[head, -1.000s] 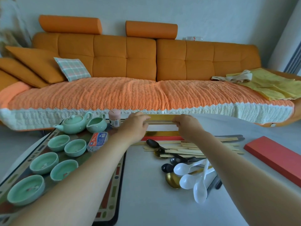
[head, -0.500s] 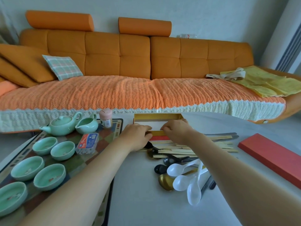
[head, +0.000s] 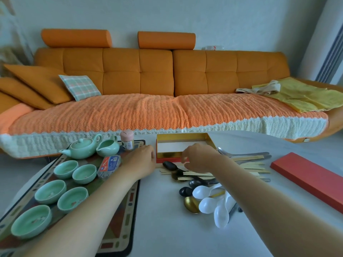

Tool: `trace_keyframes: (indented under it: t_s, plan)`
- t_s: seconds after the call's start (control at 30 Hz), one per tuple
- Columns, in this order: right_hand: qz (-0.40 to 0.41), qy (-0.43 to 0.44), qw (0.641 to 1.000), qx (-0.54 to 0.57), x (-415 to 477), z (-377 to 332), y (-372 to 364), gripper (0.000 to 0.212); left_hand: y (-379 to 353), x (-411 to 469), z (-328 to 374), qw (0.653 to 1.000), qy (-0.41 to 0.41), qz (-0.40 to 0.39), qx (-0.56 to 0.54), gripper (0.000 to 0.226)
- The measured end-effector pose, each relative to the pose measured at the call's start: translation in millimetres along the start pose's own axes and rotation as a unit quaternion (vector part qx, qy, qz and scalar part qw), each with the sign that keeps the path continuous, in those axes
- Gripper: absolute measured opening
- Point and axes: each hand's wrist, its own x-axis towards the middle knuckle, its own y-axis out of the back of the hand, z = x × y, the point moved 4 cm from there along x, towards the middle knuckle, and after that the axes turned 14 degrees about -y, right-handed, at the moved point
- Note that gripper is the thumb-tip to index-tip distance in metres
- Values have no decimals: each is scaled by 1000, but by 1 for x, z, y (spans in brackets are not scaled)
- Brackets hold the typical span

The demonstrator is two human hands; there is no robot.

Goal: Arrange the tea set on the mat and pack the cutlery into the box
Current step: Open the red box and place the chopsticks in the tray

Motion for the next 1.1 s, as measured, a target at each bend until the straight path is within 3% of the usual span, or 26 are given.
trace_keyframes:
  t_s: [0.1,0.4,0.67,0.8,0.97,1.1]
  plan:
    - [3,-20,999,-31,0,2,-6,29,-2,-7,-3,998,-30,-55,-2,13]
    - [42,-41,997,-53,3,-9,-8,24,0,-9,0,998,-44,-52,-8,6]
    - [114,-13,985,127,2,8,17,13,29,0,-8,983,-21,68,-170,6]
    - [134,-44,975,171,8,20,21,24,35,3,-5,961,-2,161,-225,6]
    - [169,-76,957,224,25,42,15,32,22,20,-5,956,-24,213,-198,9]
    - [168,-134,957,195,39,54,2,37,-1,32,4,976,-73,157,-134,24]
